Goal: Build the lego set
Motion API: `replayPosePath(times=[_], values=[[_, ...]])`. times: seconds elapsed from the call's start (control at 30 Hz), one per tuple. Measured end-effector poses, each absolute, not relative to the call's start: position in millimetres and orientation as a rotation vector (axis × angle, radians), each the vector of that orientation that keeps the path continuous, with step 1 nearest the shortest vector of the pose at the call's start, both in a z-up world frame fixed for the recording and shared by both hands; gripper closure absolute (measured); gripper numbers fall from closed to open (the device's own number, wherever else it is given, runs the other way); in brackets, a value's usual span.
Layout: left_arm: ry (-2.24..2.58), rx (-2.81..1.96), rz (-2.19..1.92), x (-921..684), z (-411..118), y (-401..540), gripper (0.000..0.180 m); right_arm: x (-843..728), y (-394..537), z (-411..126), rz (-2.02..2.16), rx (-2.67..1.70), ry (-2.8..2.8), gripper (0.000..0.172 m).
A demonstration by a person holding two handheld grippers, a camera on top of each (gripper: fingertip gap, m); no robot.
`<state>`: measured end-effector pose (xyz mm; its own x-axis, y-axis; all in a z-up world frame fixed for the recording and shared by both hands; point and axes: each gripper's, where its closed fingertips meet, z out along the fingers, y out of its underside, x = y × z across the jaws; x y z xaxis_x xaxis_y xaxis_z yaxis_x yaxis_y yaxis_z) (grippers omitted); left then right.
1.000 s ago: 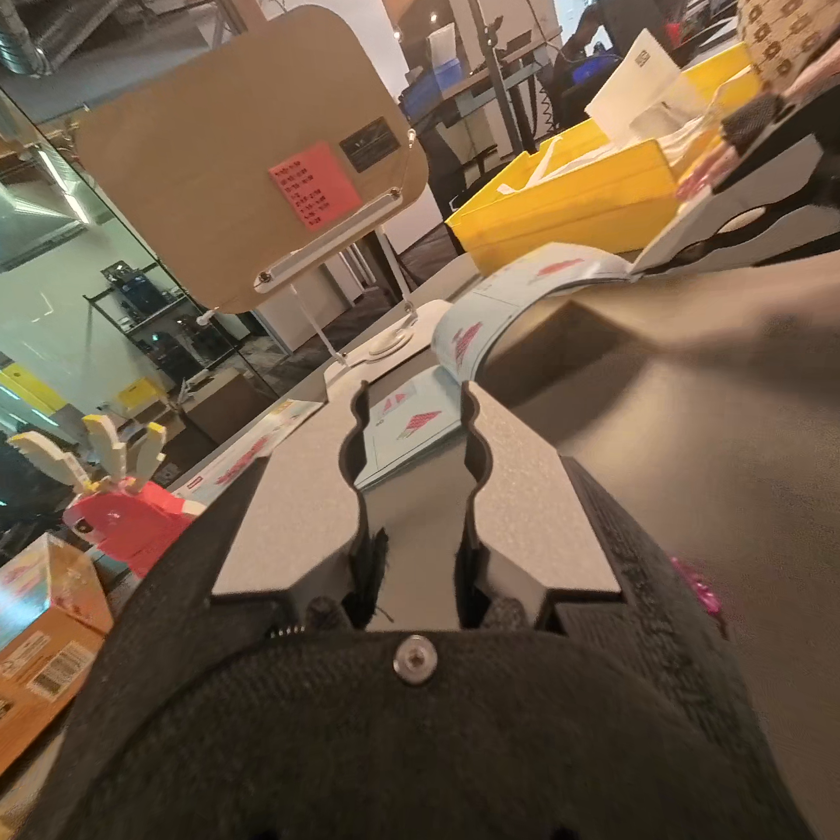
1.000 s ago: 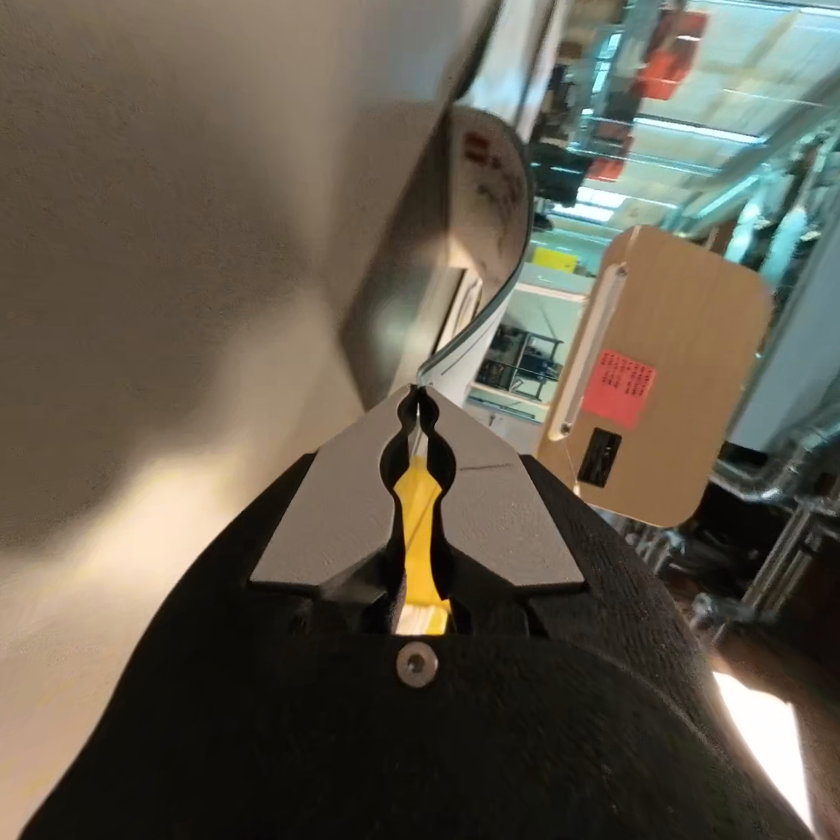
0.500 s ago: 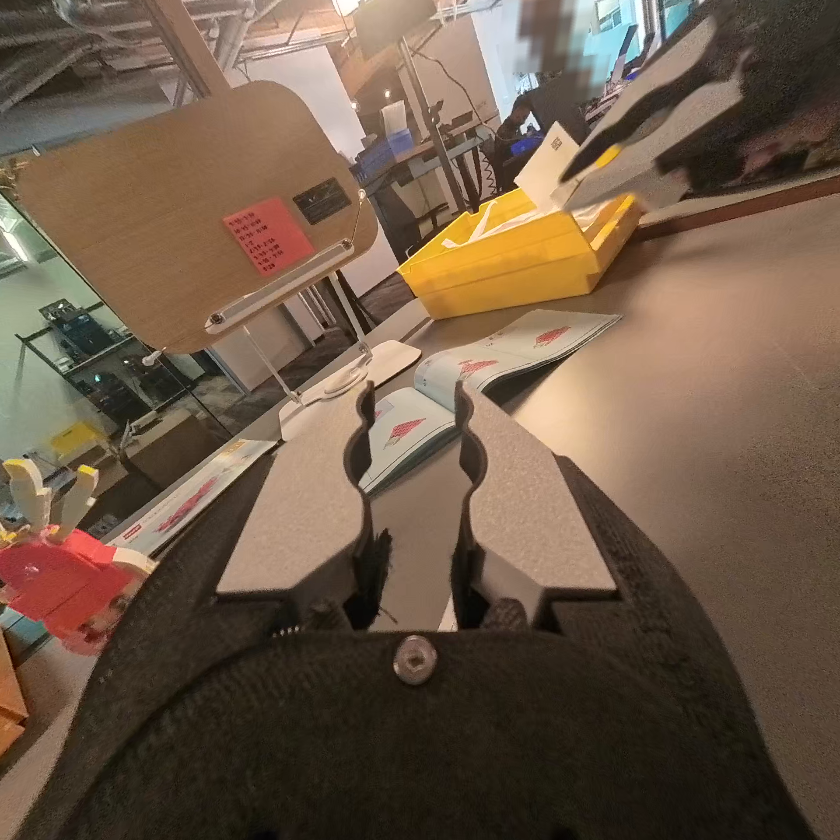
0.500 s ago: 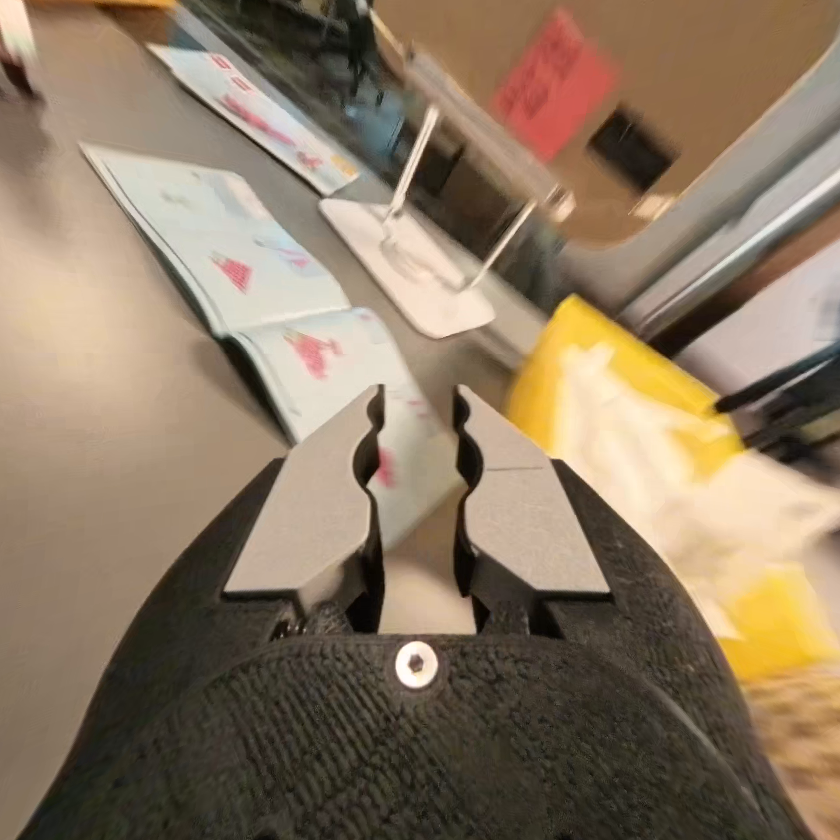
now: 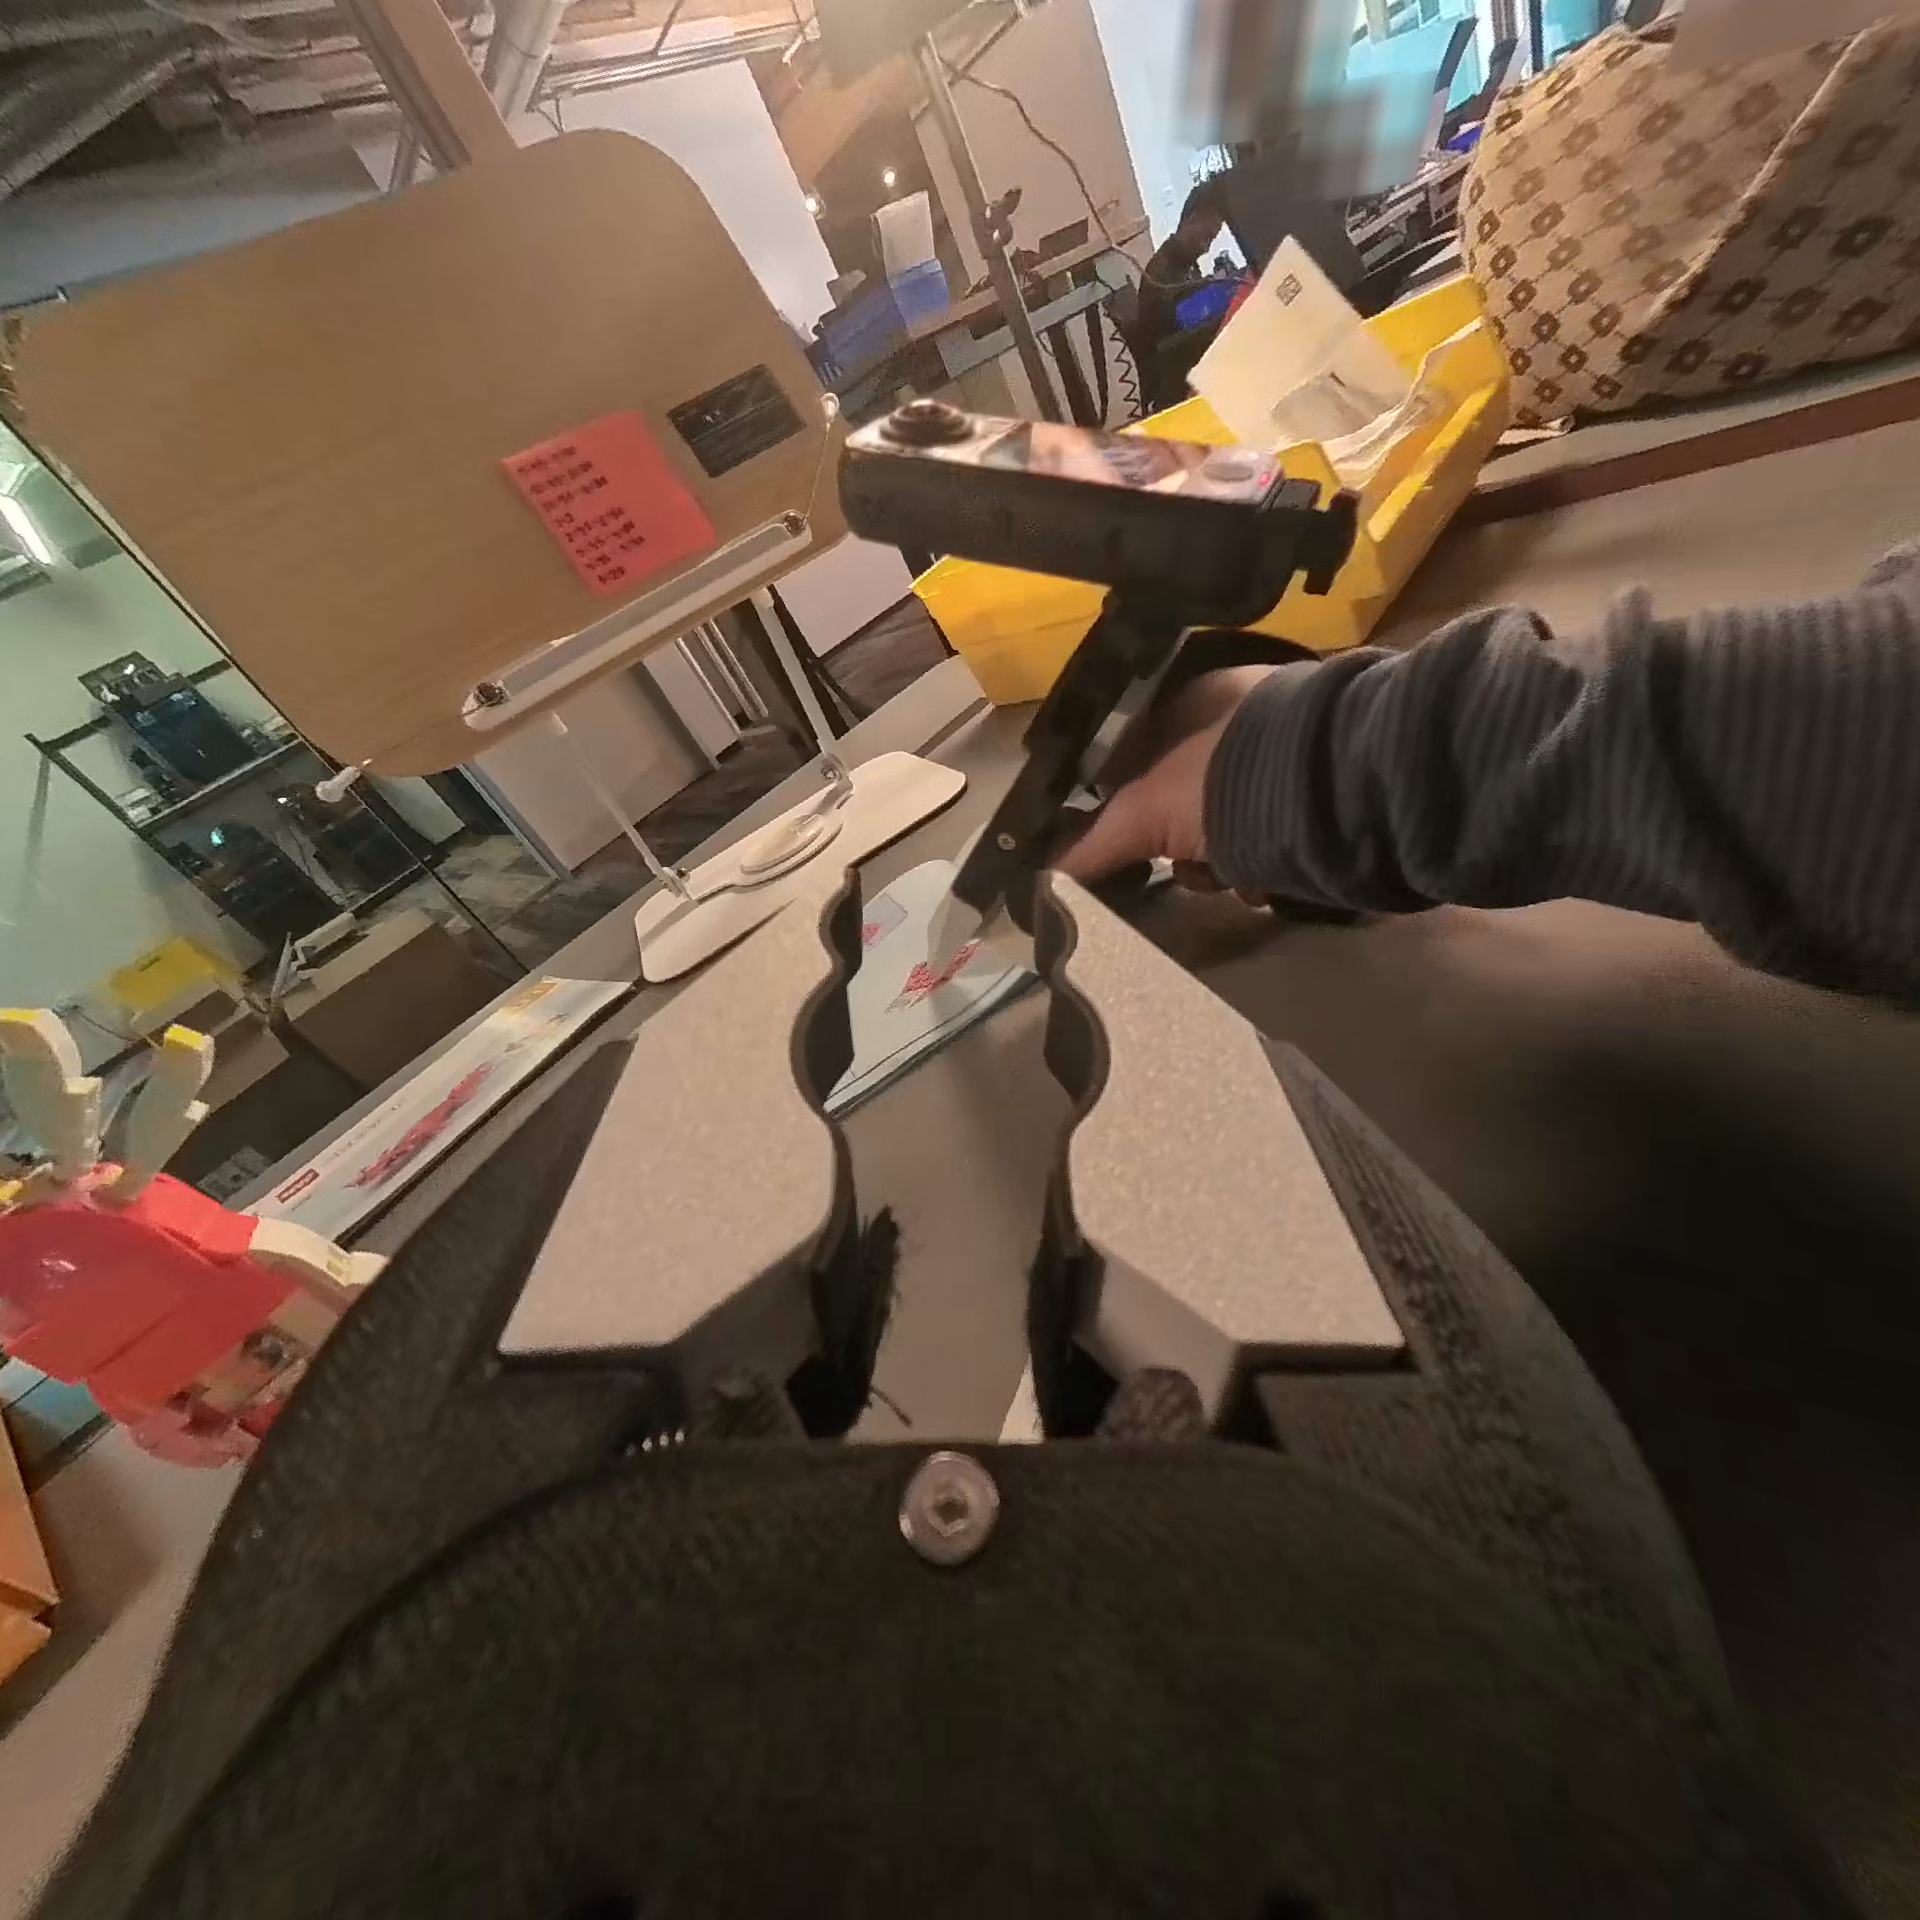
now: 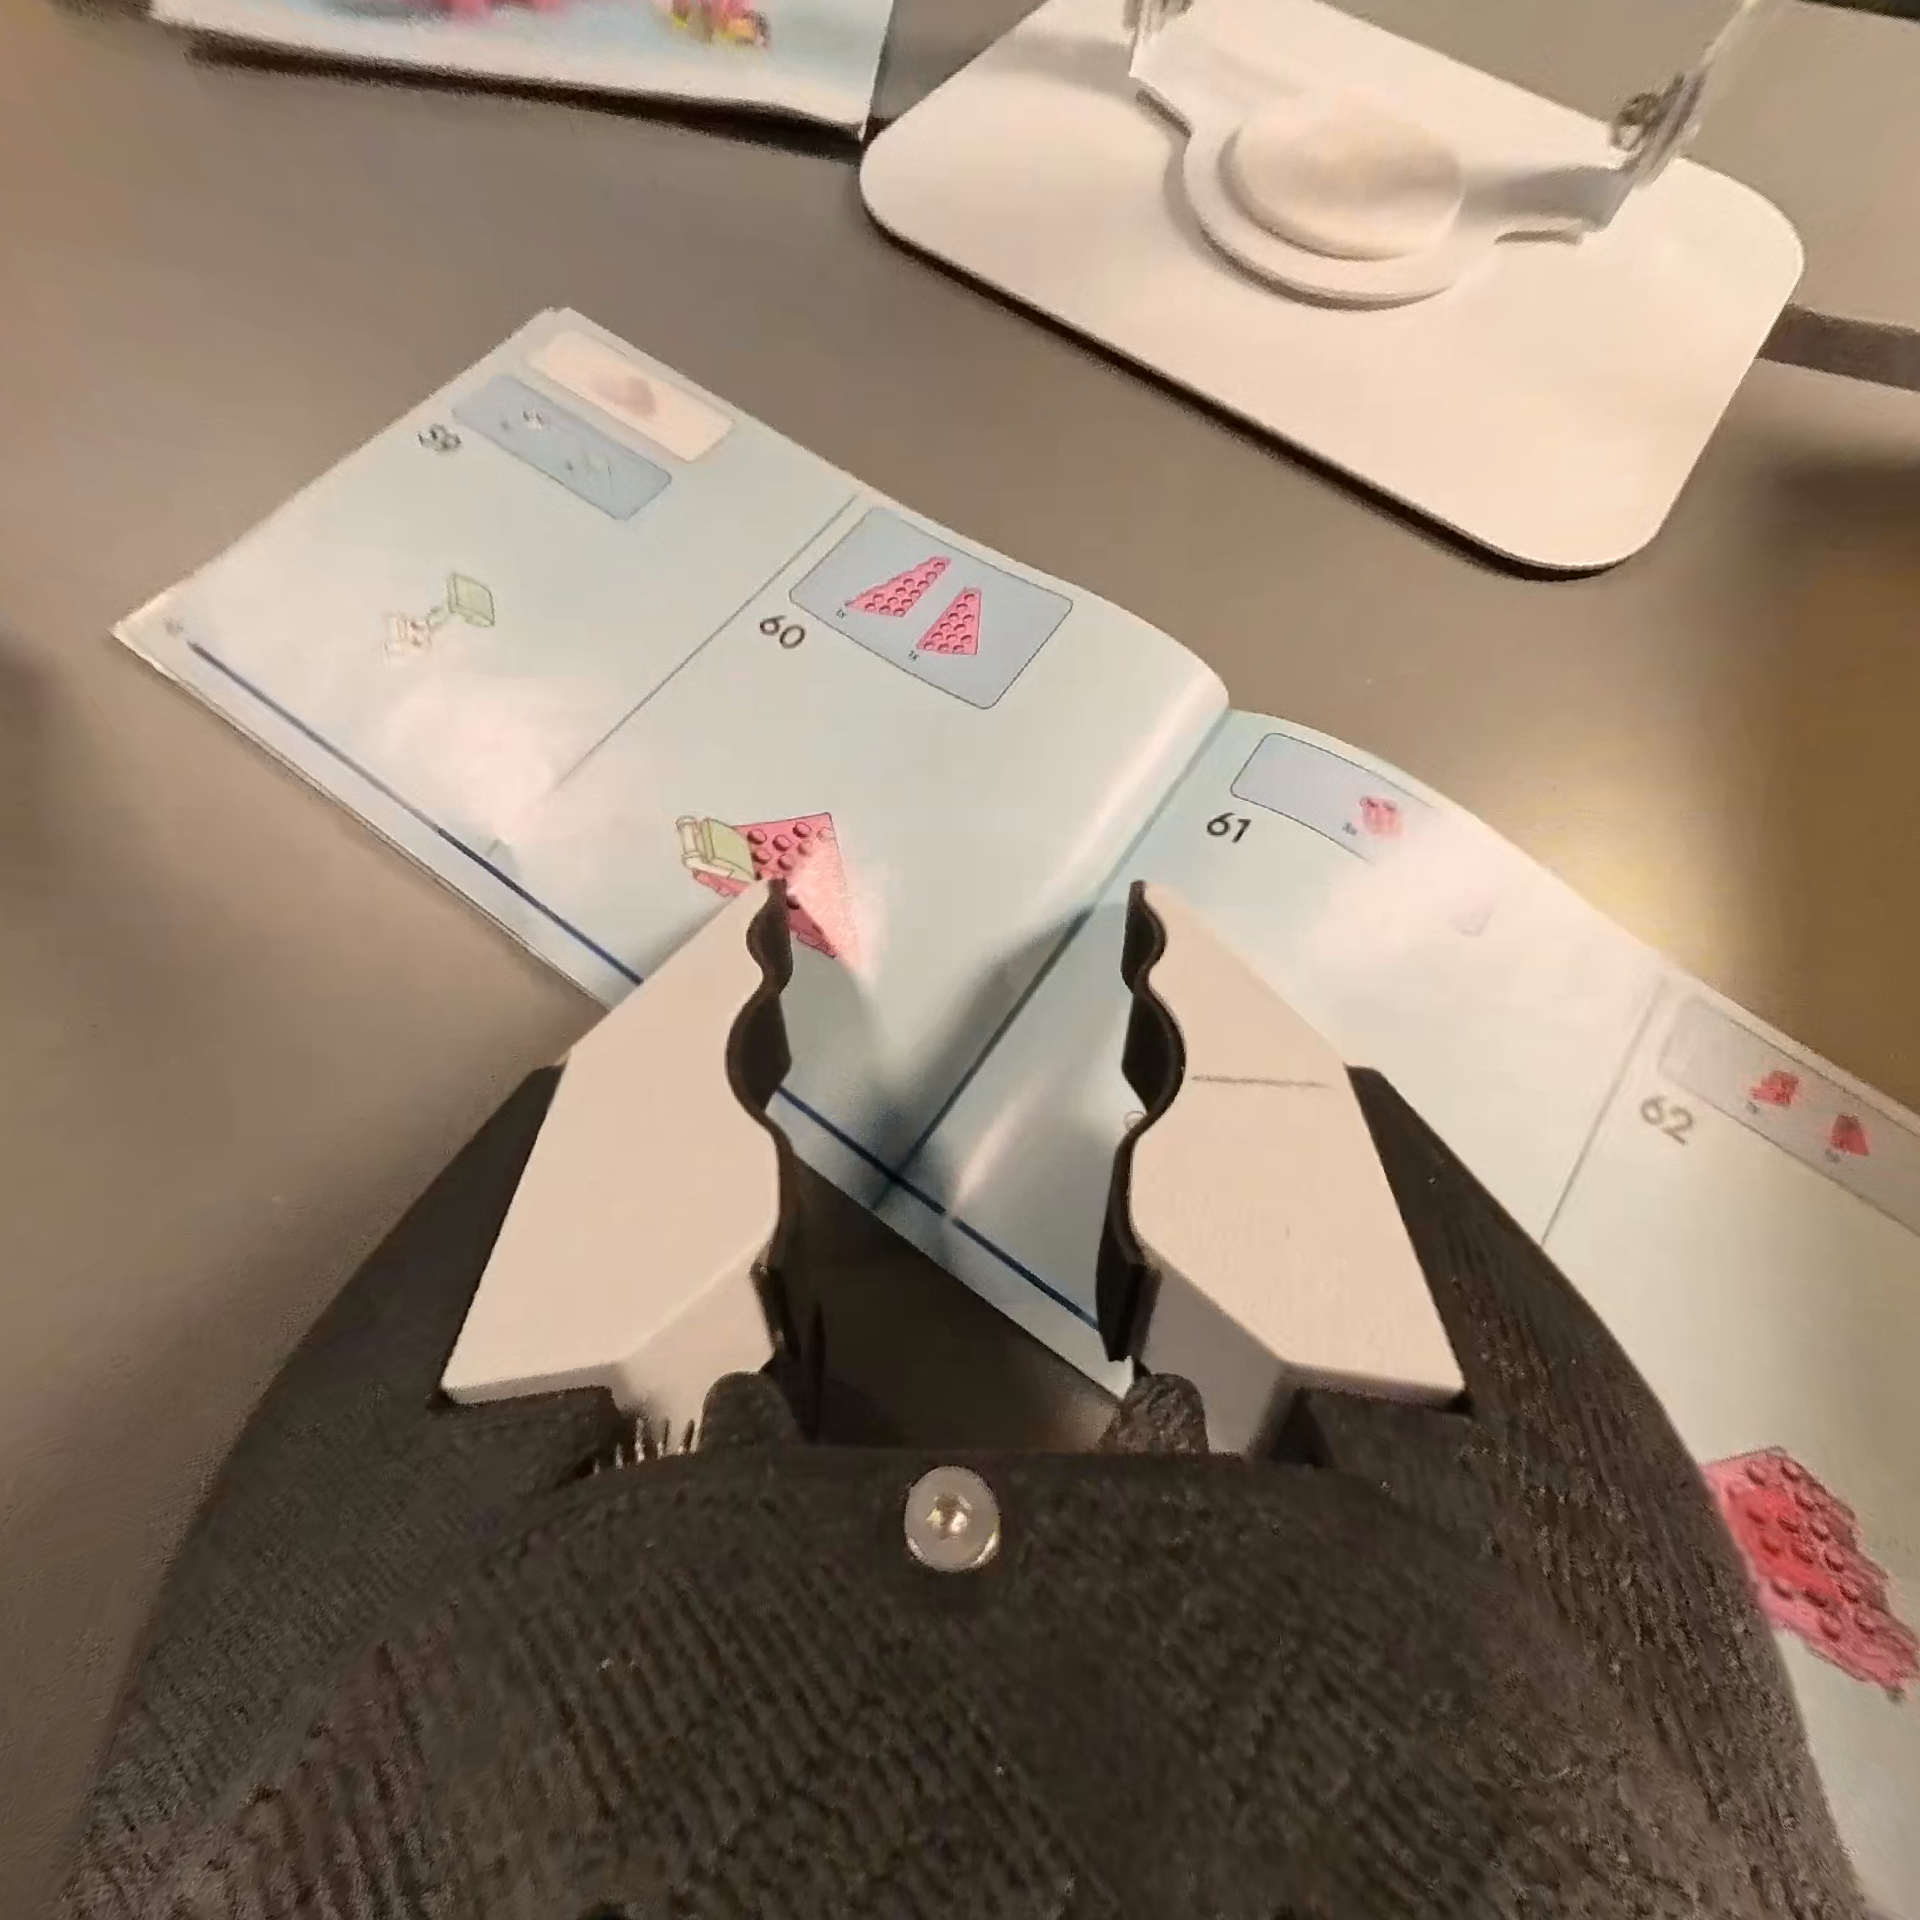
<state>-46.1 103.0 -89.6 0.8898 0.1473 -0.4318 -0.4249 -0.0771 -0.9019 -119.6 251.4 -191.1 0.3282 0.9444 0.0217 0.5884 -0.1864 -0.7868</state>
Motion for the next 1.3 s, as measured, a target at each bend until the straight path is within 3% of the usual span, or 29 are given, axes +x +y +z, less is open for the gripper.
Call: replayPosePath(times=[0.33, 0.53, 0.63, 0.77, 0.87, 1.0, 1.13, 1.3], values=[[0.229, -1.590, 0.451, -41.4, -91.0, 106.9, 0.149, -119.9, 248.8, -194.0, 0.799, -1.741, -1.628, 0.110], [0.264, -1.586, 0.452, -33.3, -91.5, 109.5, 0.149, -115.1, 248.4, -191.5, 0.943, -1.637, -1.786, 0.121], [0.307, -1.582, 0.447, -25.1, -92.1, 110.7, 0.155, -114.4, 250.4, -179.7, 0.892, -1.534, -1.723, 0.092], [0.365, -1.563, 0.462, -14.4, -92.4, 111.5, 0.157, -83.2, 243.3, -80.4, 1.055, -1.060, -1.127, 0.120], [0.387, -1.541, 0.453, -5.8, -89.8, 111.5, 0.157, -44.2, 238.7, -40.3, 0.996, -0.880, -0.867, 0.131], [0.414, -1.496, 0.439, 7.7, -83.0, 108.9, 0.158, -34.0, 229.8, -39.3, 0.842, -0.819, -0.864, 0.150], [0.370, -1.443, 0.397, 12.5, -71.9, 101.0, 0.157, -35.8, 232.2, -46.5, 0.746, -0.816, -0.910, 0.155], [0.170, -1.343, 0.308, -9.5, -14.1, 46.5, 0.154, -35.4, 236.0, -49.3, 0.706, -0.827, -0.920, 0.158]])
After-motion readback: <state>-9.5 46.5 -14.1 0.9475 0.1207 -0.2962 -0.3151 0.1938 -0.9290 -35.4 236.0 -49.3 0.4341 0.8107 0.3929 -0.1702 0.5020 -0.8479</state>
